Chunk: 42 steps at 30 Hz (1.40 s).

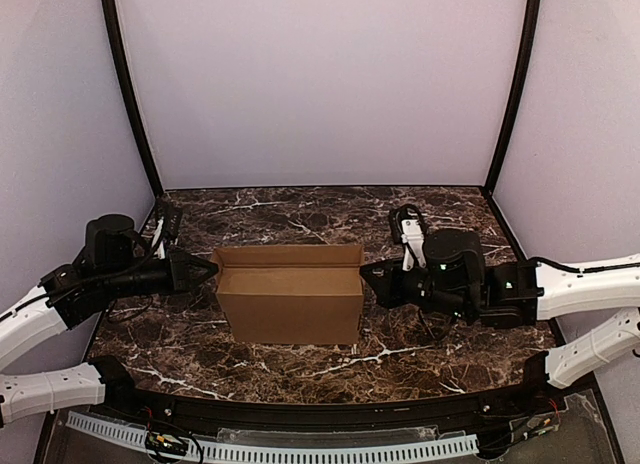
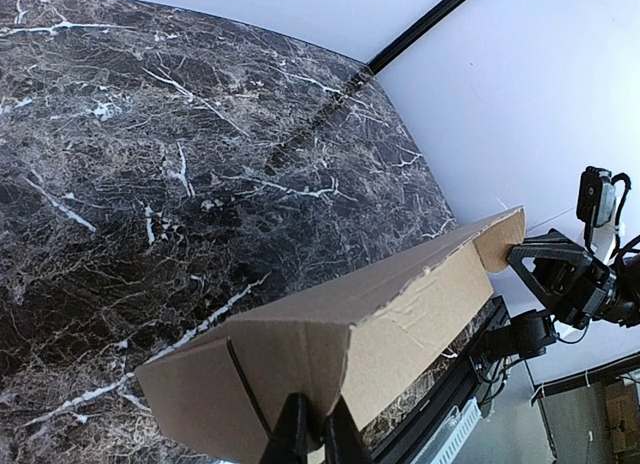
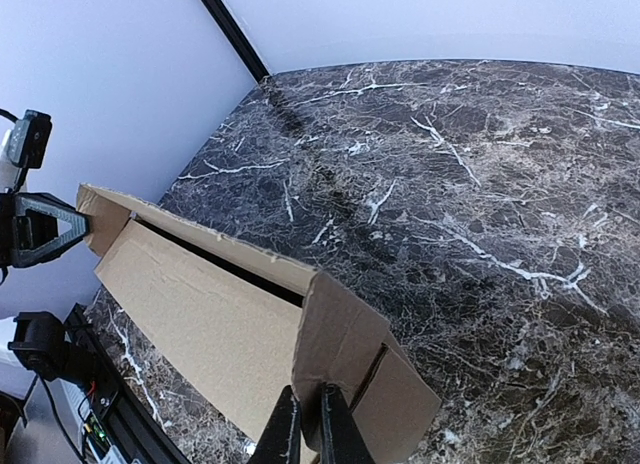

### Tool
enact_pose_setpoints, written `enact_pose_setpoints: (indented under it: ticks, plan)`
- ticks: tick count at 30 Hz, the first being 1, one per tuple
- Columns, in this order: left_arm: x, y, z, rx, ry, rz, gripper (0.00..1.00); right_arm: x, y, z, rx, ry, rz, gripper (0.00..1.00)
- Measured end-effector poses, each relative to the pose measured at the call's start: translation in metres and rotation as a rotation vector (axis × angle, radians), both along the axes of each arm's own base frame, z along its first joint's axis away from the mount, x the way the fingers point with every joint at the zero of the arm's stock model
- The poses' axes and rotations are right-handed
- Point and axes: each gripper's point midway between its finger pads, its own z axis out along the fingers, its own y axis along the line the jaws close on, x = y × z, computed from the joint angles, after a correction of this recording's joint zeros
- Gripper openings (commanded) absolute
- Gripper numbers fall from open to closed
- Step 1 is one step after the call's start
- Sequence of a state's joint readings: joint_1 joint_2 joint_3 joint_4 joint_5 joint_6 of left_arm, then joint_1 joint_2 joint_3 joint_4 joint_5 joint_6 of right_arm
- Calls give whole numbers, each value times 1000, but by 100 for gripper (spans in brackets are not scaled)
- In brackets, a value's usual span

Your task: Fold the paper box

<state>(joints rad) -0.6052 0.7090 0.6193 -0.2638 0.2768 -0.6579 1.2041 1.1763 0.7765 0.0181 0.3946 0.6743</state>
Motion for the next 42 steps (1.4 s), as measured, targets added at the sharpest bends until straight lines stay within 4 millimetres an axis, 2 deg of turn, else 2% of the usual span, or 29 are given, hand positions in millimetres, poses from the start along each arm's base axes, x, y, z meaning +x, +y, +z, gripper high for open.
enact_pose_setpoints:
  ticks: [16, 42]
  plan:
    - [-1, -2, 0, 1, -2, 1, 4, 3, -1, -2, -4, 0, -32, 6]
    - [-1, -3, 0, 0, 0, 8, 4, -4, -2, -3, 5, -12, -77, 4]
